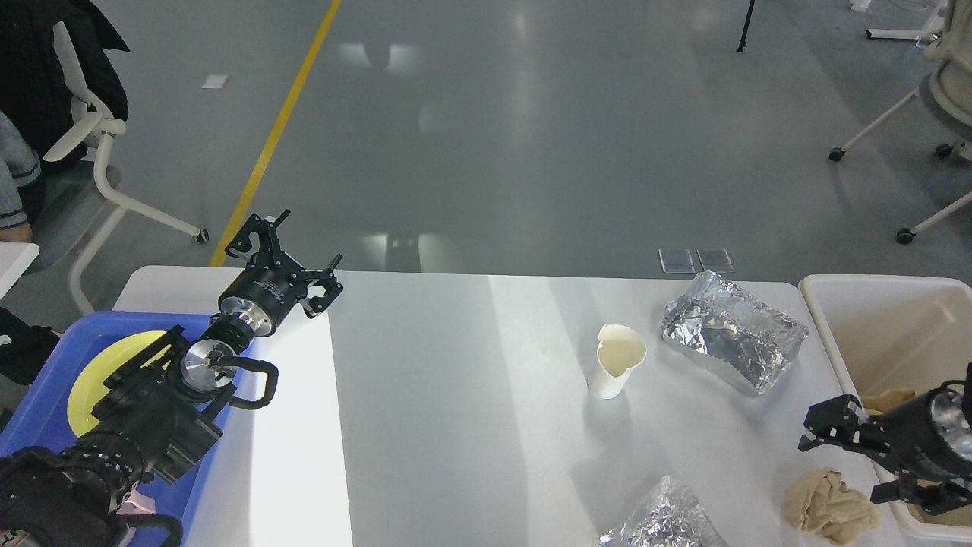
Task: Tidy desktop
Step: 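Lower the right gripper to the crumpled beige paper, then close the right gripper on the crumpled paper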
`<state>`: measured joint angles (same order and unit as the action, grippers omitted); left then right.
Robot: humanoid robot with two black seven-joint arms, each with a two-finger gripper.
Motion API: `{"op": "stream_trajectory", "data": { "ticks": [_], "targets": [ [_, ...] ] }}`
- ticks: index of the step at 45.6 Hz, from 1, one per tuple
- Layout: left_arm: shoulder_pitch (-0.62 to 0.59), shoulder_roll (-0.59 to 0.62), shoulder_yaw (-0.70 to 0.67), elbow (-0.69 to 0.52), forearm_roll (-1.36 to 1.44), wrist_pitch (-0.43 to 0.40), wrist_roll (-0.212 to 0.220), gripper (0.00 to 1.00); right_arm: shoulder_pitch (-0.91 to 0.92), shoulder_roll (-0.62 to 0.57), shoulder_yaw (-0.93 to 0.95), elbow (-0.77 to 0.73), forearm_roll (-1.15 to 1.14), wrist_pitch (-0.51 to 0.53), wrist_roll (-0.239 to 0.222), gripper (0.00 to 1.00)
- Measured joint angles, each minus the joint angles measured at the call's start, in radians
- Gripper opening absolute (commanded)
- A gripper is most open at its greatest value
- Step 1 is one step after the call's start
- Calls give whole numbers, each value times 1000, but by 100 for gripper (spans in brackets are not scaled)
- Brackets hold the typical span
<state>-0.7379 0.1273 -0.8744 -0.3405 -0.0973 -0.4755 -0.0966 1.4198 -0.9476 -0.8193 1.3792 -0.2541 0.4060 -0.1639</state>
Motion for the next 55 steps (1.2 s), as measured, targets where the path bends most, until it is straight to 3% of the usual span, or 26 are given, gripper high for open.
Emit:
{"op": "stream_trajectory", "data": {
  "ticks": [13, 28, 30, 33, 37, 38, 39, 41, 42, 55],
  "targets": [
    [-1, 0, 0, 0, 0, 0, 0, 99, -297, 58, 234, -155, -2, -53, 1, 100],
    [0, 0, 0, 0, 0, 0, 0, 99, -386, 136, 268, -240, -20, -79, 1, 96],
    [0, 0, 0, 0, 0, 0, 0, 99, -389, 139, 268, -245, -34, -81, 1, 87],
    [0, 0, 0, 0, 0, 0, 0, 99, -394, 141, 268, -248, -60, -84, 0, 61],
    [0, 0, 0, 0, 0, 0, 0, 99, -399, 143, 267, -248, -82, -94, 0, 55],
    [0, 0, 0, 0, 0, 0, 0, 99, -400, 143, 267, -249, -86, -97, 0, 49],
    [0, 0, 0, 0, 0, 0, 0, 99, -400, 143, 267, -249, -87, -100, -1, 39],
    [0, 0, 0, 0, 0, 0, 0, 99, -401, 145, 267, -249, -89, -102, -1, 9],
    [0, 0, 0, 0, 0, 0, 0, 99, -402, 146, 267, -249, -89, -102, -1, 0],
    [0, 0, 0, 0, 0, 0, 0, 99, -401, 146, 268, -239, -88, -101, -1, 0]
  ]
}}
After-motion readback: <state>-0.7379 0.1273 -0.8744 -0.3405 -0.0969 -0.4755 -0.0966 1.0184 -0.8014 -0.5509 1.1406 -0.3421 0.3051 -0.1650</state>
